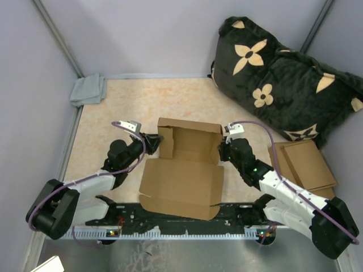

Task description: Fold the paper box

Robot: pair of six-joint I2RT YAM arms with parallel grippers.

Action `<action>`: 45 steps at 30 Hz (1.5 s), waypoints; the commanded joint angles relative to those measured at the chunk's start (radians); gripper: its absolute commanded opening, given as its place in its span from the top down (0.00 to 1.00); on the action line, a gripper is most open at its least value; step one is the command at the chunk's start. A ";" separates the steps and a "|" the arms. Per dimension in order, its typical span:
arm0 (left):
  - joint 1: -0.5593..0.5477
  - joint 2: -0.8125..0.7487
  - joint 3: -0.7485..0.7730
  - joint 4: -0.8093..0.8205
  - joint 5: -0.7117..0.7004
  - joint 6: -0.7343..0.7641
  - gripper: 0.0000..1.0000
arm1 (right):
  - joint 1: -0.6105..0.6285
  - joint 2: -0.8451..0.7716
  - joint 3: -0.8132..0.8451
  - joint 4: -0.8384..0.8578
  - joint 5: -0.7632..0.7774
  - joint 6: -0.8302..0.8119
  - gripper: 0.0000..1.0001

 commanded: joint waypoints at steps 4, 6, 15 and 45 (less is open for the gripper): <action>-0.049 0.003 0.059 -0.208 -0.184 0.079 0.61 | 0.005 -0.007 0.015 0.096 -0.079 0.011 1.00; -0.052 0.003 0.052 -0.199 -0.183 0.086 0.60 | 0.006 -0.004 0.016 0.095 -0.078 0.012 1.00; -0.053 0.065 -0.072 0.119 -0.086 0.166 0.51 | 0.005 -0.005 0.014 0.103 -0.093 0.008 1.00; -0.333 0.169 0.297 -0.601 -0.899 0.130 0.95 | 0.007 0.024 0.073 0.026 -0.005 0.081 1.00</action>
